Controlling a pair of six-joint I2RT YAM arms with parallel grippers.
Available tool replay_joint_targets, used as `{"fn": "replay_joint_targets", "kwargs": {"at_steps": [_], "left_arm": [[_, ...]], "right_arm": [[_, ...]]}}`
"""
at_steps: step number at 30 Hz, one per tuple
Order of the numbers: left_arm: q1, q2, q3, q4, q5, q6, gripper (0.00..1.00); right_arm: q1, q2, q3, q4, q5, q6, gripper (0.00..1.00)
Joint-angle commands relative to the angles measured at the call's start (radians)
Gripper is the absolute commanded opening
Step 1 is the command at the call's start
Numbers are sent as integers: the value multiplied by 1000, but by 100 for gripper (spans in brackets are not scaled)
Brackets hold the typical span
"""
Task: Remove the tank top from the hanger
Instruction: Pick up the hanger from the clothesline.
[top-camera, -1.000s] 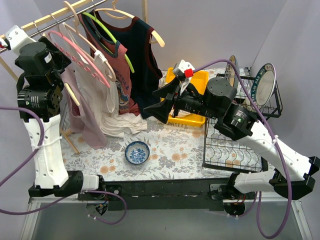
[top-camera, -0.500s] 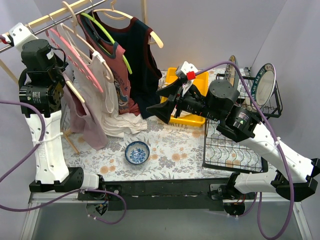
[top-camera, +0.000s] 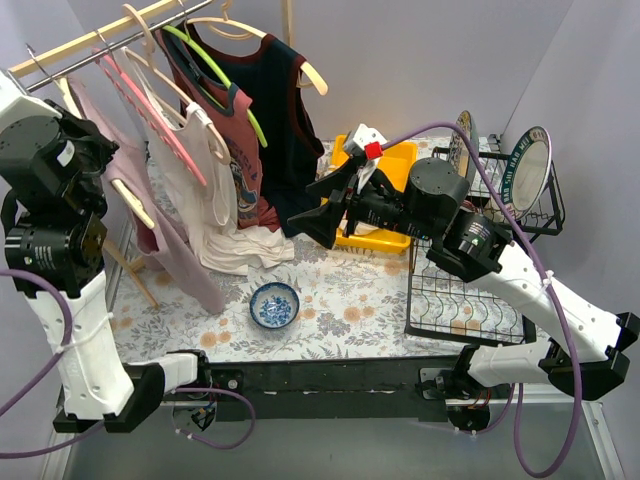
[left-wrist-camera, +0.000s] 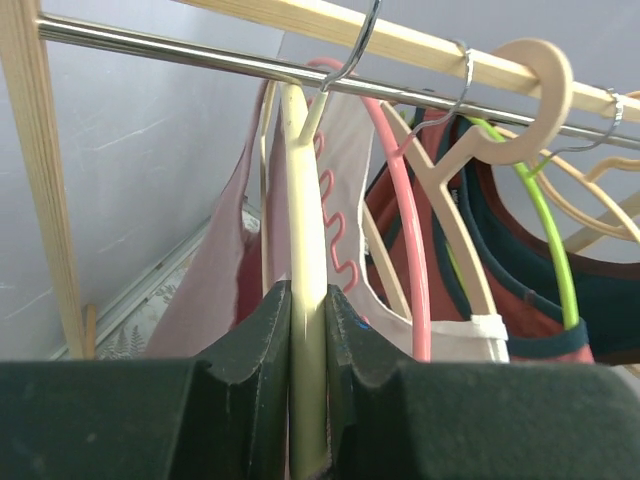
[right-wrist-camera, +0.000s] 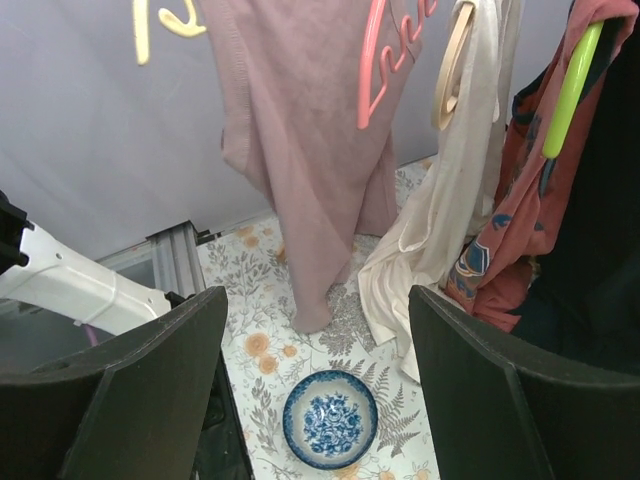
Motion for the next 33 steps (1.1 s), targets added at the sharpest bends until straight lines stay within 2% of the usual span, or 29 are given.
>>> {"fn": "replay_joint_targets", "kwargs": {"at_steps": [1, 4, 7, 11, 18, 24, 31, 33], "left_arm": [[2, -85, 4, 64, 92, -44, 0], [2, -140, -28, 39, 202, -91, 0], [2, -197, -75, 33, 179, -84, 0], [-15, -223, -106, 19, 97, -72, 0], [-73, -255, -170, 4, 200, -93, 0], [-148, -257, -71, -145, 114, -116, 0], [-164, -303, -63, -254, 156, -121, 0], [-173, -315, -59, -272, 156, -116, 0]], "right_arm": [[10, -2, 13, 67, -16, 10, 80], [10, -8, -14, 59, 0, -12, 80], [10, -3, -13, 42, 45, -21, 80], [10, 24, 48, 18, 10, -13, 80], [10, 17, 73, 32, -21, 11, 79], [10, 29, 108, 55, -33, 14, 78], [16, 136, 237, 85, -79, 76, 78], [17, 174, 326, 67, -79, 99, 78]]}}
